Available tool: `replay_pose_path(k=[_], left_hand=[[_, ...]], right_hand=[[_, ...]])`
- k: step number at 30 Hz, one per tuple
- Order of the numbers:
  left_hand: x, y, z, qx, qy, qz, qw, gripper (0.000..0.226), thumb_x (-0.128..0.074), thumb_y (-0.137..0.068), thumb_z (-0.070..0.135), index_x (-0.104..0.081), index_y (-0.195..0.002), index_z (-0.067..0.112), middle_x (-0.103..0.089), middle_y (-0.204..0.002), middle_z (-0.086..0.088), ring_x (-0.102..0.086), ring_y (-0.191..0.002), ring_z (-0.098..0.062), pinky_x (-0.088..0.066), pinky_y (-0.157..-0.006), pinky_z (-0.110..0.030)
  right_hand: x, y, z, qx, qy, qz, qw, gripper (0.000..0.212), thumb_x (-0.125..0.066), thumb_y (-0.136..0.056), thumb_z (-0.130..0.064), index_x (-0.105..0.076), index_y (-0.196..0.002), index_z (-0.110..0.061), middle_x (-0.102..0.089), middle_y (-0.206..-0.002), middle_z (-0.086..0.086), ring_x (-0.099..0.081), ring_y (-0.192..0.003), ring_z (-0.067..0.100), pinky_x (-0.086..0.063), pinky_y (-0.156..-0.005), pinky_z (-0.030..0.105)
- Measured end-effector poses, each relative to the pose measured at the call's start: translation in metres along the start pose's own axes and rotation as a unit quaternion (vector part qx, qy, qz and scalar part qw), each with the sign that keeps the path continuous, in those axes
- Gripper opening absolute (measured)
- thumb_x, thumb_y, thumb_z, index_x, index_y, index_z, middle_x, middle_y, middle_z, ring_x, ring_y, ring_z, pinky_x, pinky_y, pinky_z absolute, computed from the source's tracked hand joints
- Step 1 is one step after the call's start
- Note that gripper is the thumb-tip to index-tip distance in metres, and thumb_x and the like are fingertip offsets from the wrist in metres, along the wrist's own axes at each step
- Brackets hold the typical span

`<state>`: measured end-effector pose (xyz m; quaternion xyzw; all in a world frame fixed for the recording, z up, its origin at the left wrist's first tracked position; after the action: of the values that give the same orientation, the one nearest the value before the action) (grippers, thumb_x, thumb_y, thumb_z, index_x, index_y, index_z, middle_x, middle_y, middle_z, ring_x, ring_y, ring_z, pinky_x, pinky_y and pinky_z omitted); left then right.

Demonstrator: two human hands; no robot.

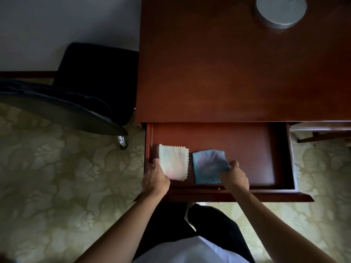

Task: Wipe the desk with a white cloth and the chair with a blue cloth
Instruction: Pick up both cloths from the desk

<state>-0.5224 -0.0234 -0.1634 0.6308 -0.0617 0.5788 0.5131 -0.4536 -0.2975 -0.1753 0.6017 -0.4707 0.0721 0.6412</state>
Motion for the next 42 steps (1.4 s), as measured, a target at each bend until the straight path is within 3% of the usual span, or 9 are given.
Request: replay_pose_path(k=[4, 9, 17, 24, 28, 32, 36, 39, 42], left_hand=[[0.009, 0.025, 0.017, -0.093, -0.059, 0.085, 0.99, 0.067, -0.073, -0.079, 0.022, -0.037, -0.135, 0.021, -0.044, -0.125, -0.005, -0.05, -0.115, -0.023, -0.051, -0.088, -0.031], [-0.026, 0.053, 0.044, -0.206, -0.042, -0.149, 0.966, 0.047, -0.077, -0.074, 0.05, -0.057, -0.111, 0.029, -0.058, -0.11, 0.007, -0.057, -0.098, -0.014, -0.039, -0.074, -0.028], [-0.035, 0.056, 0.05, -0.187, -0.188, -0.054, 0.963, 0.053, -0.074, -0.079, 0.046, -0.051, -0.118, 0.02, -0.064, -0.115, -0.003, -0.063, -0.106, -0.026, -0.05, -0.083, -0.036], [0.011, 0.026, 0.062, -0.098, -0.141, 0.041, 0.984, 0.04, -0.067, -0.085, 0.055, -0.063, -0.096, 0.017, -0.069, -0.086, -0.003, -0.066, -0.081, -0.024, -0.052, -0.068, -0.031], [0.03, 0.011, 0.037, 0.055, 0.08, 0.015, 0.995, 0.048, -0.062, -0.087, 0.058, -0.064, -0.069, 0.014, -0.067, -0.071, -0.003, -0.069, -0.075, -0.028, -0.055, -0.067, -0.032], [0.003, 0.019, 0.059, 0.191, 0.536, -0.179, 0.802, 0.066, -0.058, -0.095, 0.045, -0.046, -0.137, -0.004, -0.058, -0.131, -0.023, -0.06, -0.116, -0.035, -0.05, -0.102, -0.041], [0.009, 0.015, 0.094, 0.231, 0.741, -0.146, 0.613, 0.079, -0.066, -0.091, 0.037, -0.028, -0.147, -0.004, -0.038, -0.146, -0.032, -0.042, -0.134, -0.041, -0.042, -0.107, -0.047], [0.016, 0.01, 0.106, 0.257, 0.804, -0.131, 0.519, 0.091, -0.073, -0.084, 0.037, -0.023, -0.149, -0.002, -0.026, -0.152, -0.031, -0.036, -0.139, -0.04, -0.041, -0.109, -0.049], [0.025, -0.004, 0.114, 0.277, 0.82, -0.142, 0.479, 0.107, -0.075, -0.08, 0.04, -0.01, -0.152, -0.003, -0.016, -0.157, -0.03, -0.028, -0.143, -0.042, -0.036, -0.111, -0.052]], right_hand=[[0.006, 0.019, -0.01, 0.145, 0.079, 0.019, 0.986, 0.049, -0.061, -0.081, -0.023, -0.048, -0.128, -0.021, -0.056, -0.122, 0.008, -0.056, -0.11, 0.029, -0.047, -0.089, 0.036], [-0.019, 0.052, -0.013, 0.325, 0.215, -0.12, 0.913, 0.055, -0.071, -0.071, -0.058, -0.058, -0.118, -0.032, -0.055, -0.114, -0.004, -0.054, -0.105, 0.017, -0.05, -0.089, 0.032], [-0.038, 0.061, -0.006, 0.404, 0.325, -0.001, 0.855, 0.049, -0.06, -0.082, -0.024, -0.047, -0.129, -0.018, -0.049, -0.121, 0.005, -0.049, -0.111, 0.026, -0.043, -0.094, 0.036], [0.019, 0.031, -0.015, 0.257, 0.185, 0.166, 0.934, 0.033, -0.07, -0.079, -0.046, -0.066, -0.091, -0.015, -0.069, -0.09, 0.006, -0.063, -0.087, 0.029, -0.043, -0.071, 0.032], [0.032, 0.012, 0.002, 0.022, -0.167, 0.048, 0.985, 0.025, -0.056, -0.088, -0.026, -0.066, -0.077, -0.006, -0.069, -0.081, 0.016, -0.066, -0.082, 0.036, -0.048, -0.067, 0.035], [0.023, 0.009, -0.014, -0.09, -0.515, -0.153, 0.839, 0.018, -0.051, -0.095, -0.019, -0.058, -0.11, -0.012, -0.058, -0.118, 0.009, -0.062, -0.104, 0.03, -0.053, -0.082, 0.04], [0.036, 0.006, -0.035, -0.108, -0.616, -0.194, 0.756, 0.041, -0.052, -0.096, -0.028, -0.049, -0.134, -0.013, -0.047, -0.131, 0.015, -0.056, -0.113, 0.03, -0.05, -0.083, 0.041], [0.039, 0.003, -0.047, -0.127, -0.659, -0.205, 0.712, 0.054, -0.056, -0.091, -0.032, -0.045, -0.139, -0.01, -0.045, -0.135, 0.02, -0.058, -0.111, 0.032, -0.051, -0.086, 0.041], [0.045, -0.007, -0.062, -0.147, -0.7, -0.198, 0.67, 0.063, -0.056, -0.088, -0.037, -0.042, -0.14, -0.004, -0.043, -0.142, 0.023, -0.054, -0.121, 0.037, -0.048, -0.096, 0.043]])
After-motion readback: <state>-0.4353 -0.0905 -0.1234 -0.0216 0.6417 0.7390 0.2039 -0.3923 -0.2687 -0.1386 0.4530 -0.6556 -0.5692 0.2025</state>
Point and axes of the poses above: each hand's wrist, its own y-axis away from the middle knuckle, its own x-axis out of the back of the hand, z = x × y, the point moved 6 cm from there along -y, towards the middle knuckle
